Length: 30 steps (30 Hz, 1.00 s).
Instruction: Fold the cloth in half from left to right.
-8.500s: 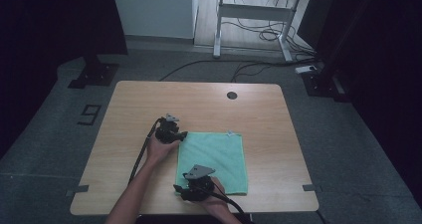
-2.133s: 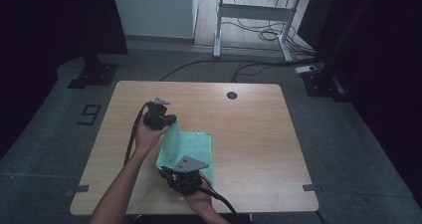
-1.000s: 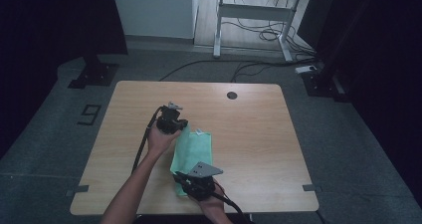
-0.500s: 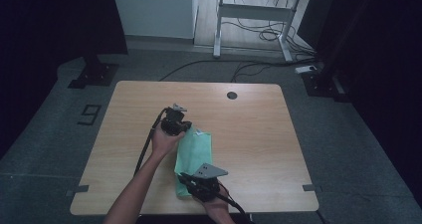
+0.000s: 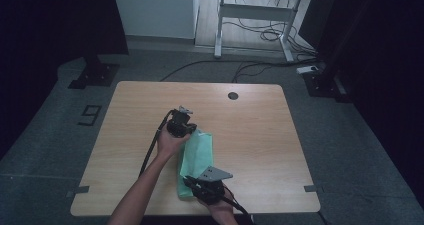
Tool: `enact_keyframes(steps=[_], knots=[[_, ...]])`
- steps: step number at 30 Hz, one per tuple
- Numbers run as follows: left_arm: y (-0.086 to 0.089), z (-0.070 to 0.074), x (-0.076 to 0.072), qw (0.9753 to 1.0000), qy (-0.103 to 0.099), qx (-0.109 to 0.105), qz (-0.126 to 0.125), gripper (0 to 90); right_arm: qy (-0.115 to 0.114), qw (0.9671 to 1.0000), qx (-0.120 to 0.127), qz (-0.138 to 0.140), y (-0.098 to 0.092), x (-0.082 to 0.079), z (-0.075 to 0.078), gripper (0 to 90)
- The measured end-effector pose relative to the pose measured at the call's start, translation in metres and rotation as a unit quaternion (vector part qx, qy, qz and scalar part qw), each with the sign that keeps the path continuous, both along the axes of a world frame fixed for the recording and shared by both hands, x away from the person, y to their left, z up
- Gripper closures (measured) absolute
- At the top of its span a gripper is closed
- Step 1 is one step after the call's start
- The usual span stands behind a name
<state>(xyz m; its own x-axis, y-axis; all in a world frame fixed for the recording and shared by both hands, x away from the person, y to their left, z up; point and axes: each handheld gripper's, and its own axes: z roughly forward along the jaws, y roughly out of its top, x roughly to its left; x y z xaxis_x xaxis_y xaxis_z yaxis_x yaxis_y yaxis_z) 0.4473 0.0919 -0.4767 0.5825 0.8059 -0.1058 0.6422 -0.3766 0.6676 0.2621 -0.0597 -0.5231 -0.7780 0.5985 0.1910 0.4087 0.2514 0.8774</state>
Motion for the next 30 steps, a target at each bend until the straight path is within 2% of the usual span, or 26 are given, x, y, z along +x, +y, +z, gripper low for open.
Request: enact_keyframes(steps=[12,30], knots=[[-0.002,-0.007,0.005,0.9998,0.008,0.009,0.017,87.5,0.005,0.9999,0.002,-0.01,-0.009,0.0,-0.004,83.6],[-0.018,-0.024,0.012,0.9996,0.016,0.022,0.011,86.8,0.02,0.9994,-0.007,-0.028,-0.019,-0.001,-0.015,82.8]])
